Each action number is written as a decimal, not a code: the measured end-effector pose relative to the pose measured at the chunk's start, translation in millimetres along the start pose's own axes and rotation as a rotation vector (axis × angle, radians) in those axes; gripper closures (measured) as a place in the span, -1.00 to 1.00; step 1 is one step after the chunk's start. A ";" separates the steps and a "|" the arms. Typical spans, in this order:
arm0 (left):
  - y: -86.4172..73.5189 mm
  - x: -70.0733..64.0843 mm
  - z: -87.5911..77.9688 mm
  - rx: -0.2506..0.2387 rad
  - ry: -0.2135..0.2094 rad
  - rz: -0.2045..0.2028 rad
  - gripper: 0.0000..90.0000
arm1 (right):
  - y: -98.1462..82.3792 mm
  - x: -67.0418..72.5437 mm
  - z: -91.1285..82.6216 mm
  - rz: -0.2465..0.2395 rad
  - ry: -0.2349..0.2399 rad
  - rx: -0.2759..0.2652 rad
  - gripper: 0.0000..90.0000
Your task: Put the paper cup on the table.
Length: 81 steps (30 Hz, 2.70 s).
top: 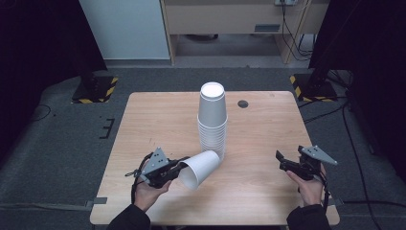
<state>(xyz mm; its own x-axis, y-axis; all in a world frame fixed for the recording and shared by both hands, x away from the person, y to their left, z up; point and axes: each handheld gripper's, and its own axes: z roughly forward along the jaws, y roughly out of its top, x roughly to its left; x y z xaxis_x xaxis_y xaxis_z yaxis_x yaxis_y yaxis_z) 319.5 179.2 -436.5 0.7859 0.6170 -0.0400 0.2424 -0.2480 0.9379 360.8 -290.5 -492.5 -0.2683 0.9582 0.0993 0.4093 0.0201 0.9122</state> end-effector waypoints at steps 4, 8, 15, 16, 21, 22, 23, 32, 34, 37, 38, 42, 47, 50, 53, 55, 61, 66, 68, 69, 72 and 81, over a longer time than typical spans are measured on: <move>-5.5 5.5 -12.8 0.006 0.028 -0.009 0.94 | -0.3 0.7 0.5 -0.005 0.001 0.003 -0.84; -11.5 12.3 -25.0 0.004 0.063 -0.032 0.94 | -1.5 0.4 0.9 -0.003 0.004 0.007 -0.83; -19.7 19.8 -38.6 0.012 0.111 -0.063 0.94 | -2.6 -0.8 1.6 -0.003 -0.003 0.012 -0.83; -20.9 21.0 -40.1 0.013 0.118 -0.070 0.94 | -2.7 -0.6 1.6 -0.002 -0.003 0.014 -0.83; -25.2 24.0 -45.3 0.023 0.151 -0.084 0.94 | -3.2 -0.6 1.9 -0.005 -0.008 0.018 -0.83; -26.1 25.2 -46.9 0.026 0.166 -0.092 0.94 | -3.4 -0.8 2.0 -0.006 -0.009 0.018 -0.83; -26.7 26.7 -48.2 0.026 0.176 -0.103 0.94 | -3.6 -1.1 2.2 -0.006 -0.009 0.021 -0.83; -31.2 45.0 -61.3 0.084 0.296 -0.191 0.94 | -7.9 -1.4 5.9 -0.029 -0.007 0.062 -0.84; -30.8 49.4 -63.2 0.105 0.310 -0.213 0.94 | -10.6 -1.3 8.0 -0.037 -0.011 0.092 -0.84; -30.6 56.4 -65.7 0.140 0.334 -0.246 0.94 | -14.3 -1.8 11.3 -0.049 -0.009 0.144 -0.84; -30.9 58.7 -66.4 0.154 0.342 -0.254 0.94 | -15.6 -1.7 12.5 -0.053 -0.011 0.157 -0.84; -31.8 66.2 -69.3 0.216 0.374 -0.293 0.94 | -18.2 -0.4 14.8 -0.070 -0.004 0.187 -0.84; -29.6 72.6 -74.8 0.274 0.400 -0.323 0.94 | -18.5 1.3 15.2 -0.080 0.001 0.191 -0.84; -25.9 78.3 -79.2 0.304 0.421 -0.341 0.94 | -19.3 1.1 15.2 -0.081 0.004 0.194 -0.84; -22.8 83.2 -80.6 0.328 0.447 -0.351 0.94 | -20.7 0.7 16.0 -0.079 0.001 0.198 -0.85; -20.8 87.6 -80.5 0.359 0.465 -0.355 0.95 | -22.0 0.2 17.0 -0.085 0.001 0.210 -0.85; -14.6 101.5 -80.0 0.440 0.504 -0.388 0.95 | -26.3 1.9 21.1 -0.106 0.005 0.247 -0.87; -10.1 108.6 -78.3 0.518 0.498 -0.436 0.95 | -27.6 2.0 22.1 -0.110 0.008 0.260 -0.87; -9.3 110.3 -77.3 0.543 0.500 -0.456 0.95 | -28.5 1.8 22.4 -0.111 0.008 0.273 -0.88; -8.7 111.3 -77.1 0.556 0.497 -0.467 0.95 | -28.9 1.8 22.7 -0.115 0.007 0.276 -0.88; -7.7 113.4 -76.0 0.589 0.489 -0.488 0.95 | -29.6 2.5 23.2 -0.113 0.006 0.283 -0.88; -5.9 122.6 -65.2 0.709 0.456 -0.568 0.94 | -32.5 2.6 25.5 -0.118 0.016 0.317 -0.88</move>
<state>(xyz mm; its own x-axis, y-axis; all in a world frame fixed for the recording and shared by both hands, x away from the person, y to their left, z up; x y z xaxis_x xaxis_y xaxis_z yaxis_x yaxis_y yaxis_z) 377.3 305.1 -424.5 0.1934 0.9709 -0.1416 0.9104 -0.1237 0.3947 369.0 -281.4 -532.0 -0.3425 0.9395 0.0085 0.6246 0.2210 0.7490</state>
